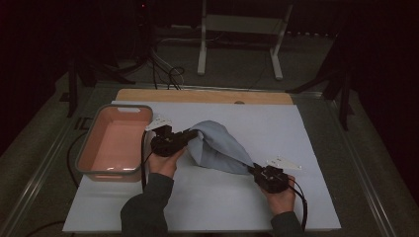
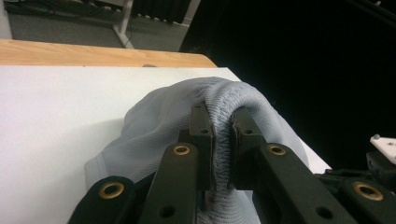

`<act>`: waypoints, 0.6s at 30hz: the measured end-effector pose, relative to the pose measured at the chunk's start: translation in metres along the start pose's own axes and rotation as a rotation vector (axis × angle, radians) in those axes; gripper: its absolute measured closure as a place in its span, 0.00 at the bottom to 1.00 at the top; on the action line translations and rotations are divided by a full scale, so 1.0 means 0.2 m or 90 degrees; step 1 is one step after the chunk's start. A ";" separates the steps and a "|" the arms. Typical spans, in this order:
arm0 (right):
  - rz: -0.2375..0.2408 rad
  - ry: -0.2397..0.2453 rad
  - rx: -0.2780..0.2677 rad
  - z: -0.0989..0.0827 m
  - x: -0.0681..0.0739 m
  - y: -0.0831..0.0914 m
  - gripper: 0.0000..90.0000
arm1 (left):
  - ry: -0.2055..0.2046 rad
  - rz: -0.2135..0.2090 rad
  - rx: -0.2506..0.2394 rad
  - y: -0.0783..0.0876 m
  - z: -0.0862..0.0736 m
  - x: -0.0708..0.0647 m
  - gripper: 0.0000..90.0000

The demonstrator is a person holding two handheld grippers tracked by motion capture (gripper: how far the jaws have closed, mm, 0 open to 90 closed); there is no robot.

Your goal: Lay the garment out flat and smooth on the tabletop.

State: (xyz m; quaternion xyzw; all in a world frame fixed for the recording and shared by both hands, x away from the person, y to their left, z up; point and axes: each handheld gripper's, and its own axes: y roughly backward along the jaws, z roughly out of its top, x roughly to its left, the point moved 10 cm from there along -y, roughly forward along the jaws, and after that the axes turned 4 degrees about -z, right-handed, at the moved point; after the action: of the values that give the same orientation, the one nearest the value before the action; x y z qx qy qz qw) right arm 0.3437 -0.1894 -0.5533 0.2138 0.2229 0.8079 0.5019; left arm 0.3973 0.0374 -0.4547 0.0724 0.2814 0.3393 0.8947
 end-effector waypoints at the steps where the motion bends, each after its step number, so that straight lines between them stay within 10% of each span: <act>1: -0.001 0.000 -0.004 0.01 0.00 0.01 0.97 | -0.001 -0.001 0.004 0.01 -0.01 0.00 0.92; 18: -0.037 -0.007 -0.102 0.23 -0.15 0.22 0.98 | -0.019 -0.002 0.037 0.00 -0.07 0.02 0.92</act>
State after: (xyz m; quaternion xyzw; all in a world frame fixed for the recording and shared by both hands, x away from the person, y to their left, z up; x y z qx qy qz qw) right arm 0.3505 -0.2264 -0.4954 0.1712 0.1610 0.8068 0.5421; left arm 0.3912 0.0390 -0.4673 0.1032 0.2777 0.3281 0.8970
